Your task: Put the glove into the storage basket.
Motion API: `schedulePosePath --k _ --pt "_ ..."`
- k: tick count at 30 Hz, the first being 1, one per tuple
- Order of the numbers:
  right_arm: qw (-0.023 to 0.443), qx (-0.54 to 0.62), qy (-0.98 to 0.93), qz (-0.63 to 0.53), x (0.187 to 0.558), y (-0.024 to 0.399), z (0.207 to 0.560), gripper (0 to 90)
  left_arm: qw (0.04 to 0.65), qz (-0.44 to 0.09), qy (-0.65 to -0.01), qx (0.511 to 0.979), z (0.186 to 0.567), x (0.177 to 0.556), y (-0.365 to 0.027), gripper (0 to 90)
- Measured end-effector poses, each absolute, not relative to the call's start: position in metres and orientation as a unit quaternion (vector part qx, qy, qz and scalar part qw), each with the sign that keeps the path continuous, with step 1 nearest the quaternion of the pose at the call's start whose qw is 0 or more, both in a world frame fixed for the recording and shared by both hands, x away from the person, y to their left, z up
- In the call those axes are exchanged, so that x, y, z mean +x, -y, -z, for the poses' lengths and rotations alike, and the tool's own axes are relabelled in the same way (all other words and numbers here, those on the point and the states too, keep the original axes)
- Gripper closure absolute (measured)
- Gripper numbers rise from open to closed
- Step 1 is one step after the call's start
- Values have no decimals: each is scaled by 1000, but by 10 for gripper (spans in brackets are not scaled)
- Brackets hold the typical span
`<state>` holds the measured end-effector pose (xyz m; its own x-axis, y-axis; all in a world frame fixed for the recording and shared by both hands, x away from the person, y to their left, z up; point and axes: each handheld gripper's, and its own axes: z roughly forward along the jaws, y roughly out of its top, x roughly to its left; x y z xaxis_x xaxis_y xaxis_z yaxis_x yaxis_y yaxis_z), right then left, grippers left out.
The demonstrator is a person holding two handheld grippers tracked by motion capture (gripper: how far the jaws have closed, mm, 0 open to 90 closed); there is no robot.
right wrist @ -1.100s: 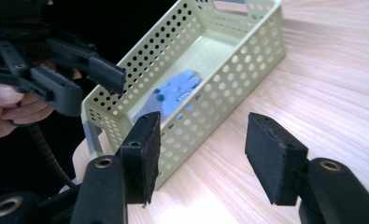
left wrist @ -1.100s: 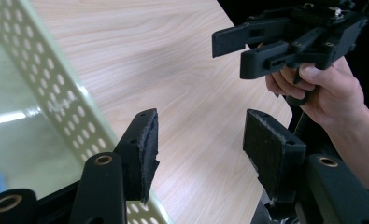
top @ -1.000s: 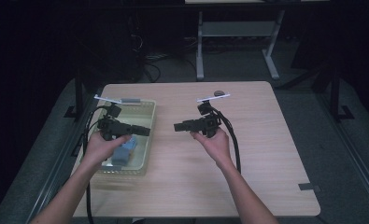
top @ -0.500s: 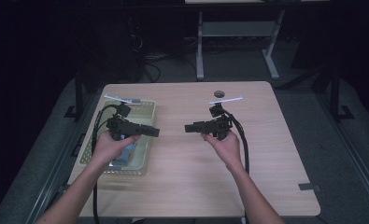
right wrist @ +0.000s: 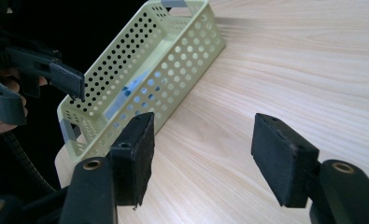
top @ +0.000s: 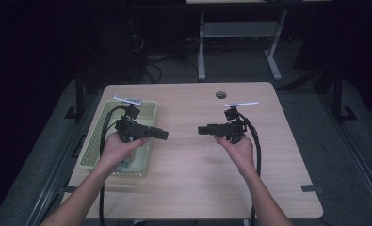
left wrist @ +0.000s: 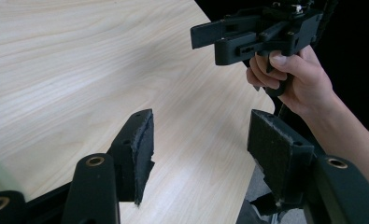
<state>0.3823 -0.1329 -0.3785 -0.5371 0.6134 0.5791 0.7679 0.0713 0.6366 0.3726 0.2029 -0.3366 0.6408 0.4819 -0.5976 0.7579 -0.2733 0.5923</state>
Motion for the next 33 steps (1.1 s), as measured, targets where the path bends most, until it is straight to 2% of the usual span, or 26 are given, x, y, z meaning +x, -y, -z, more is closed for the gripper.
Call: schedulePosePath --k 15,33 --pt "71 -493 714 493 374 165 386 379 449 167 -376 793 341 370 -175 394" --pt "58 -520 701 484 363 202 396 327 448 184 -353 800 354 365 -144 364"
